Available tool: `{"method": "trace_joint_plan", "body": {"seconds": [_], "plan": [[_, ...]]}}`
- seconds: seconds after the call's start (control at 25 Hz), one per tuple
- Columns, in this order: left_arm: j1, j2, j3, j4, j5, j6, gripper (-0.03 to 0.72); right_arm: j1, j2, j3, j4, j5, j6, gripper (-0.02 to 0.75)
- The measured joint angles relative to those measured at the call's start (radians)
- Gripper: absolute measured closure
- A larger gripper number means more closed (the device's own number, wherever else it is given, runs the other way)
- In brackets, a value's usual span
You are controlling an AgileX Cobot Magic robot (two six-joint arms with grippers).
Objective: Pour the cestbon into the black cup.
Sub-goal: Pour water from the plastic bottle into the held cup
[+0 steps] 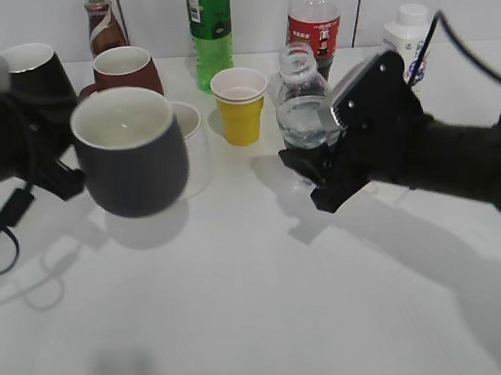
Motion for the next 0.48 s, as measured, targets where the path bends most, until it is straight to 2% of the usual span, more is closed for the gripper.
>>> {"method": "trace_joint_plan", "body": {"seconds": [0.12,0.32,0.48], "plan": [[-0.083,-0.001,0.0,0.004,0.028,-0.001,0.636,0.026,-0.099,-0.042,-0.015,0.18,-0.095,0.279],[-0.238,-0.001,0.0,-0.046,0.074,-0.001,0.636,0.08,-0.186,-0.134,-0.016,0.34,-0.31,0.279],[-0.289,-0.001,0.0,-0.105,0.125,-0.002,0.636,0.122,-0.193,-0.195,-0.017,0.45,-0.498,0.279]]}}
